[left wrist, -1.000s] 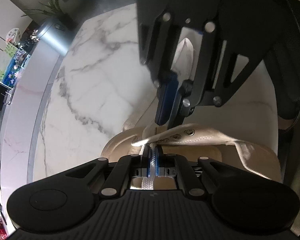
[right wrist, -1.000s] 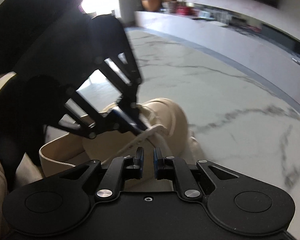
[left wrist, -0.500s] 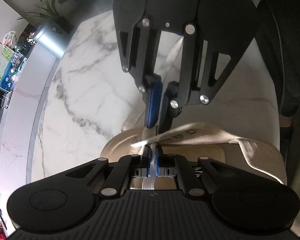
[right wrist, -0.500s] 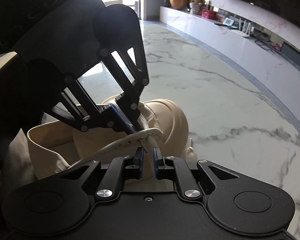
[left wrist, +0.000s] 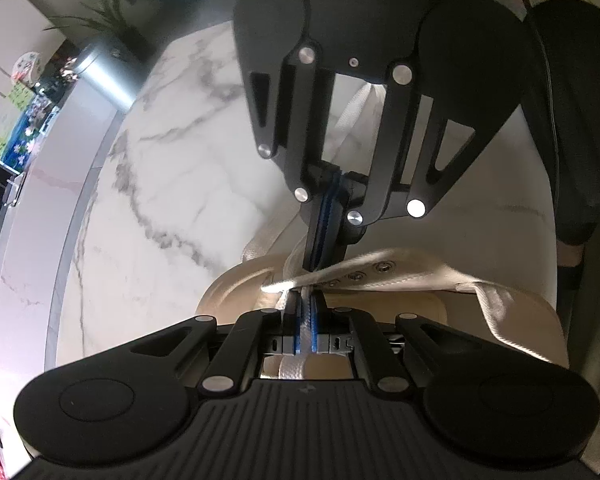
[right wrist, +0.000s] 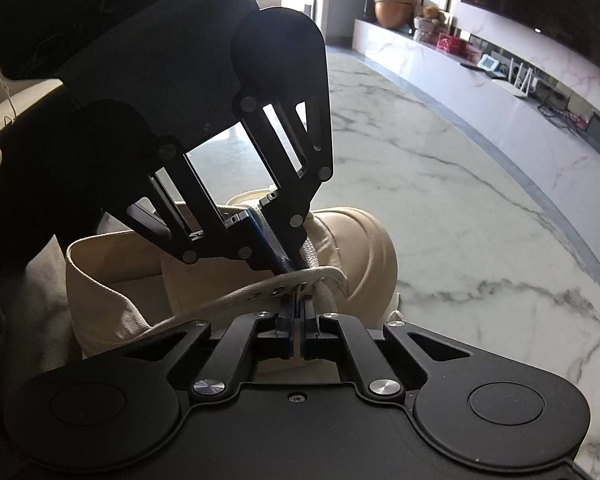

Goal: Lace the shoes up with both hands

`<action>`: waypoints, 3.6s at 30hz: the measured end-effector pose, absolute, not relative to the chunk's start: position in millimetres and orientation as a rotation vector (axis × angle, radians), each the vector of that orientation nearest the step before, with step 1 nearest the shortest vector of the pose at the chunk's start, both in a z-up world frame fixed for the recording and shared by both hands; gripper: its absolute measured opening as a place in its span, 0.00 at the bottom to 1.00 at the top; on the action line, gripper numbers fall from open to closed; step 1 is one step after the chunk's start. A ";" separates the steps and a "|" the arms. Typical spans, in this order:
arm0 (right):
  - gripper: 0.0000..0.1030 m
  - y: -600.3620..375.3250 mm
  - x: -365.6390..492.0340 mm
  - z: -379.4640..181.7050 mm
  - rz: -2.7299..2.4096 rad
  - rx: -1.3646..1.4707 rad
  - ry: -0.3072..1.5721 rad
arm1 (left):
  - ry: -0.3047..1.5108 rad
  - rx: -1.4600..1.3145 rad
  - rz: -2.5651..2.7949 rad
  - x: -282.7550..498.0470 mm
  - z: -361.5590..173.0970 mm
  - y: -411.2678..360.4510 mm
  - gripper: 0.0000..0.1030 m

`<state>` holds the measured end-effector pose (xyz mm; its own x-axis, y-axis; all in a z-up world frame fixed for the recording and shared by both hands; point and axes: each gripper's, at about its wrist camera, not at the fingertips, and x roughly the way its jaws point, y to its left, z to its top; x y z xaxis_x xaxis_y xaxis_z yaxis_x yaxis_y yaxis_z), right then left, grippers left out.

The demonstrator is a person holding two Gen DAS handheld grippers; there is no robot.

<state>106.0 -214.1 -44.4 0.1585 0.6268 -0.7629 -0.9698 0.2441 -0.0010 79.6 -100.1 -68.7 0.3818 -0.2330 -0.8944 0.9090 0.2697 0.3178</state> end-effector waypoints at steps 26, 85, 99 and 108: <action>0.01 -243.9 62.5 15.2 0.943 -0.778 0.794 | 0.945 0.539 -0.592 27.6 -34.2 -43.6 0.21; 0.00 -316.8 52.6 178.3 0.364 -1.067 0.802 | 0.930 0.475 -0.588 19.9 -44.2 -26.4 0.14; 0.00 -321.4 59.6 51.4 0.559 -0.858 1.061 | 0.908 0.430 -0.598 25.7 -30.3 -26.5 0.15; 0.01 -316.4 75.0 -12.2 0.641 -0.710 1.176 | 0.927 0.397 -0.599 41.5 -36.1 -31.0 0.20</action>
